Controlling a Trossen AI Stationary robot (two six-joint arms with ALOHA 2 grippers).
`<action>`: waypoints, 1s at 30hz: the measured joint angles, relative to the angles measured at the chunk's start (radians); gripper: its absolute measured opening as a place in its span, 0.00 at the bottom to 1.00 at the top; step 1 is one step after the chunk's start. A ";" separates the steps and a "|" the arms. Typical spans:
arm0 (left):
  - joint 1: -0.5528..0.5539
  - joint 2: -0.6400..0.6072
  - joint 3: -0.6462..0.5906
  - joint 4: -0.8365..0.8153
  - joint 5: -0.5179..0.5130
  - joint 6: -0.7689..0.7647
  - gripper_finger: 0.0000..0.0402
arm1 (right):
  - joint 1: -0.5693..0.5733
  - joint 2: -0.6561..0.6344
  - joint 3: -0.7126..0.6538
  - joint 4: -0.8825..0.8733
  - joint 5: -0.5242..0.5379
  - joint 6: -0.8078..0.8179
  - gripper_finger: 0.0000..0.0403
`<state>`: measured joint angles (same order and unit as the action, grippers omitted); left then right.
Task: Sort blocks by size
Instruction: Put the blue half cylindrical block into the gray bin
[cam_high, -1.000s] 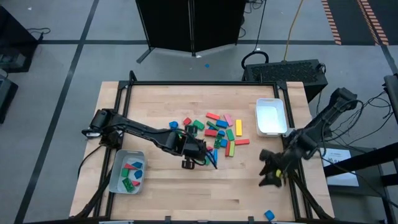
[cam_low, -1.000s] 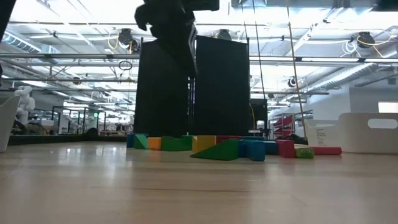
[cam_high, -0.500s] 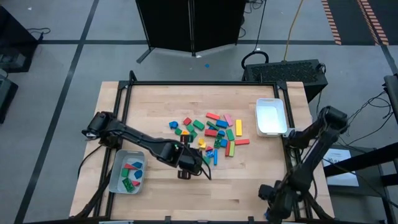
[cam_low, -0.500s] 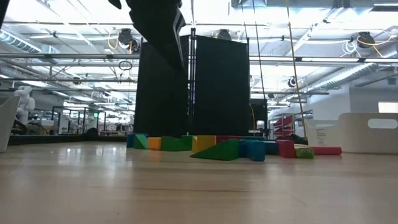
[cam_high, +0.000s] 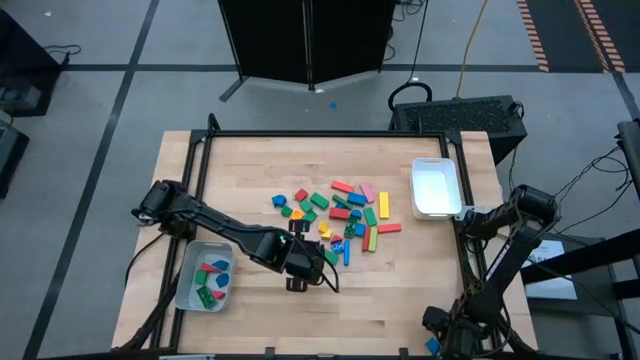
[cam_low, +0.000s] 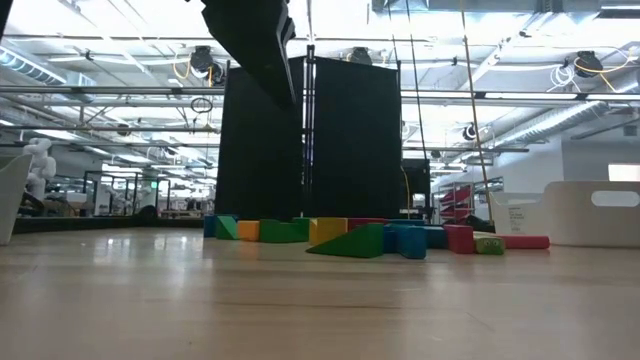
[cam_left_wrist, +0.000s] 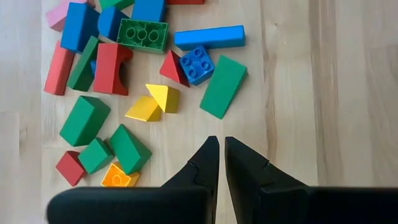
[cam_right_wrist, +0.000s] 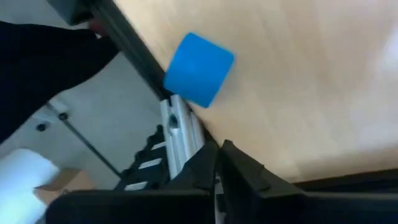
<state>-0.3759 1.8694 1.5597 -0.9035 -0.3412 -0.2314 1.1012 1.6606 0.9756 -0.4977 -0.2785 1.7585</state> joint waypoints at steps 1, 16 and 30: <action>0.000 0.000 0.000 0.000 0.003 -0.005 0.08 | 0.000 0.003 0.000 0.015 0.007 0.012 0.03; -0.029 0.000 0.000 -0.008 0.015 -0.025 0.08 | -0.001 0.127 0.000 0.189 0.037 0.094 0.00; -0.057 -0.001 0.000 -0.029 0.016 -0.026 0.08 | -0.267 0.144 0.003 -0.114 -0.018 -0.381 0.00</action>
<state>-0.4328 1.8687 1.5597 -0.9325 -0.3252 -0.2569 0.8347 1.8048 0.9784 -0.6119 -0.2967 1.3778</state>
